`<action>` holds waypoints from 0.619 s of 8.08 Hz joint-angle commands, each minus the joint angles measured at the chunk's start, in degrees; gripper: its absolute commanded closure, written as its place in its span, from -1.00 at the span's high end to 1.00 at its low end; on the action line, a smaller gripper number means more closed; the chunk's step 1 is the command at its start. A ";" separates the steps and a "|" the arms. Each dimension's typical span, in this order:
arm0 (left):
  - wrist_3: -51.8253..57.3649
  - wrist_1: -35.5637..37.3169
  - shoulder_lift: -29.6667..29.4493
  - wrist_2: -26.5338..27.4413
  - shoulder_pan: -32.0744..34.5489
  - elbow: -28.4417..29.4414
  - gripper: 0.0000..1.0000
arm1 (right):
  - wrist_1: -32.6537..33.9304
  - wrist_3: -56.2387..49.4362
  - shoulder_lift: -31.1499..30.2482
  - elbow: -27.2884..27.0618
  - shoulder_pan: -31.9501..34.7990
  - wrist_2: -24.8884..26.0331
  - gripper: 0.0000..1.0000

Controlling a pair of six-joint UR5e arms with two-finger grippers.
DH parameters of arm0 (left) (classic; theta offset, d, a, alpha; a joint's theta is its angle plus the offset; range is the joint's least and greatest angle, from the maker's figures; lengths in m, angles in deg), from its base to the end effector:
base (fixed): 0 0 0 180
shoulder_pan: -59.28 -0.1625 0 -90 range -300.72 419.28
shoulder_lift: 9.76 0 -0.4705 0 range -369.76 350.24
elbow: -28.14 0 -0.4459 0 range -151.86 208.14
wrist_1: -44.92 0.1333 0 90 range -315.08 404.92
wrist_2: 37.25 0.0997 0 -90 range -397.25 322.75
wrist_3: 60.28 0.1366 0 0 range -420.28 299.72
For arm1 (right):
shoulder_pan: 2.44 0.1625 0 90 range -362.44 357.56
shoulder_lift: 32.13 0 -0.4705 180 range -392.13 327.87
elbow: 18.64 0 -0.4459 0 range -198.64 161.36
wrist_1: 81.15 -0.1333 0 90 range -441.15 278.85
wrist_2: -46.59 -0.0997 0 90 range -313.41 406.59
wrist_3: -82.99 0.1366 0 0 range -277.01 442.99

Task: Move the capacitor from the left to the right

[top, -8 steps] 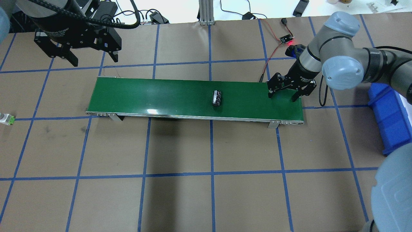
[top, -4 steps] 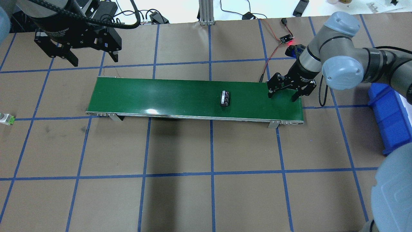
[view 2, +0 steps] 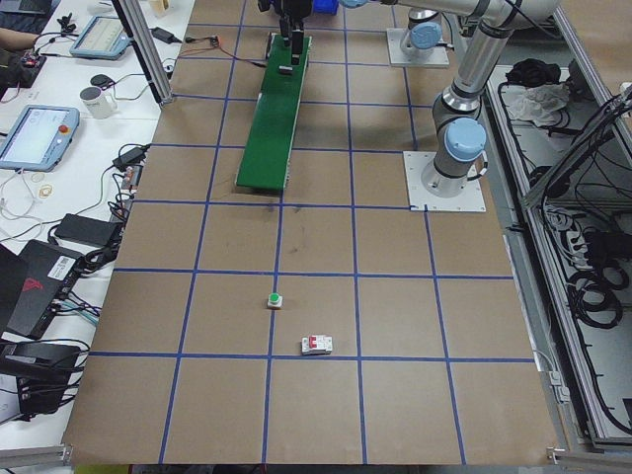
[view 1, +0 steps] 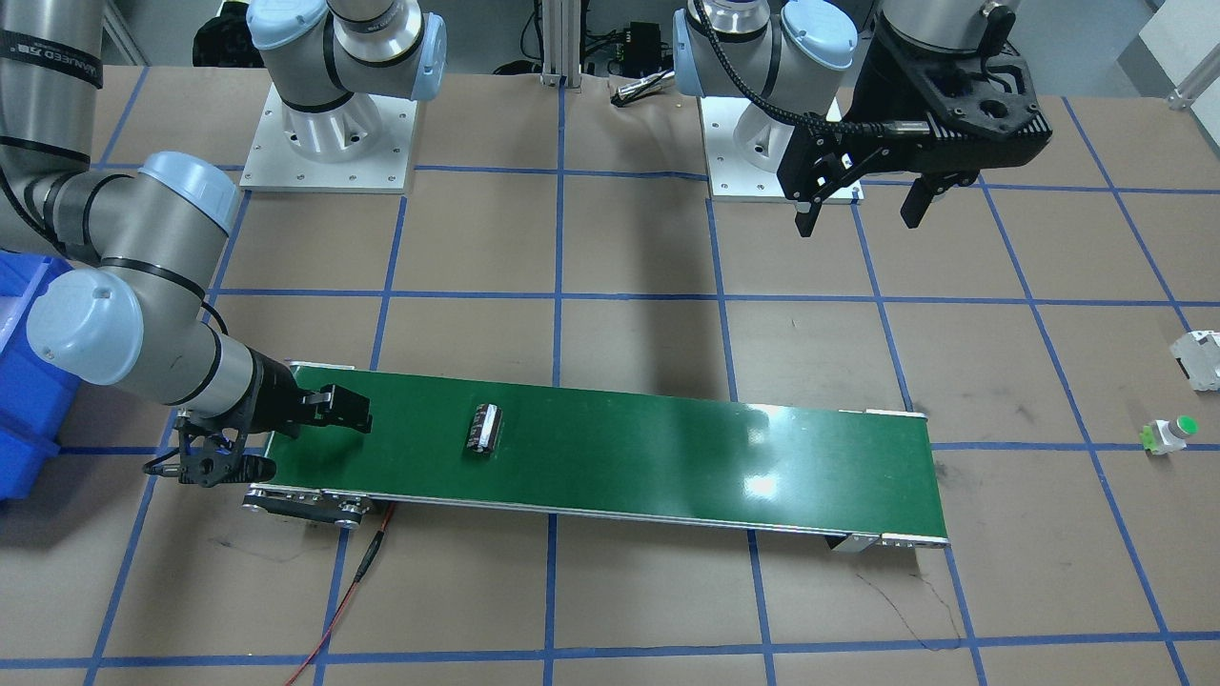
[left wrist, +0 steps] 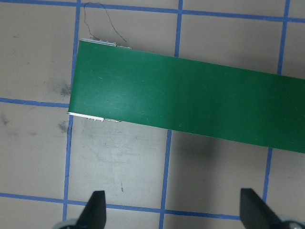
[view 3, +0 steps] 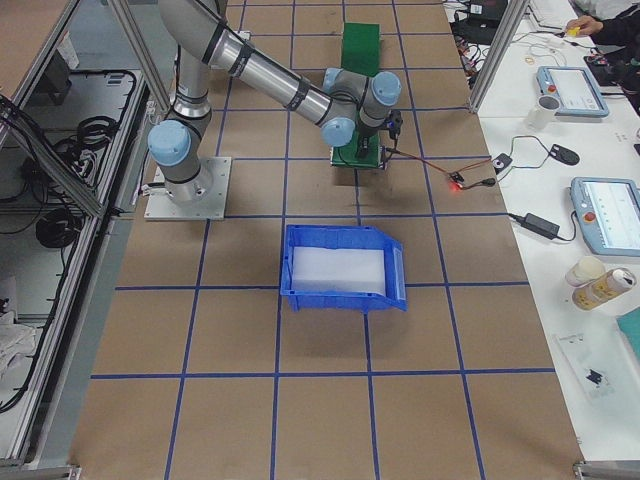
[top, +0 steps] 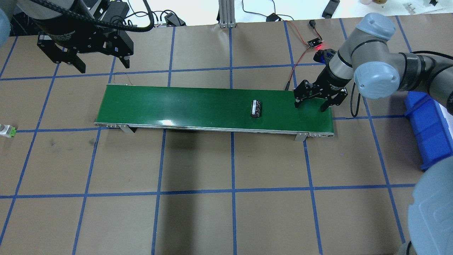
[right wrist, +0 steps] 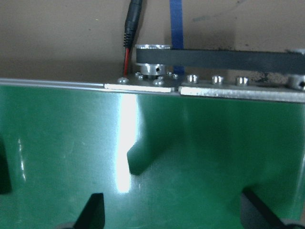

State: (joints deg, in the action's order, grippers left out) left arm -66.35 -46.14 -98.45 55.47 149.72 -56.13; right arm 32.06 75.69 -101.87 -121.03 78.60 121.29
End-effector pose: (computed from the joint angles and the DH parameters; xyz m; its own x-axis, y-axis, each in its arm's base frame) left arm -0.1310 -0.5442 0.5622 -0.9941 -0.1025 -0.0359 -0.0980 0.9892 -0.1086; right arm 0.0715 -0.6340 0.2170 -0.9579 0.0676 -0.2790 0.0322 0.9910 0.1296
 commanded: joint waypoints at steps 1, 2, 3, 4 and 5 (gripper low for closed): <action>0.00 0.00 0.01 0.00 0.00 -0.02 1.00 | 0.00 0.00 0.04 0.00 0.00 -0.09 1.00; 0.00 0.00 -0.08 0.00 0.00 -0.02 1.00 | 0.00 0.00 0.04 0.00 0.00 -0.09 1.00; 0.00 0.00 -0.17 -0.09 0.00 -0.02 1.00 | 0.00 0.00 0.04 0.00 0.00 0.00 1.00; -0.09 0.09 -0.34 -0.09 0.00 0.07 1.00 | 0.00 0.00 0.04 0.00 0.00 0.00 1.00; 0.00 0.87 -0.34 -0.09 0.00 -0.02 1.00 | 0.00 0.00 0.04 0.00 0.00 0.00 1.00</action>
State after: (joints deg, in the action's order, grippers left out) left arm -66.38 -46.06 -98.68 55.41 149.72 -56.13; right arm 32.05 75.69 -101.83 -121.03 78.60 121.28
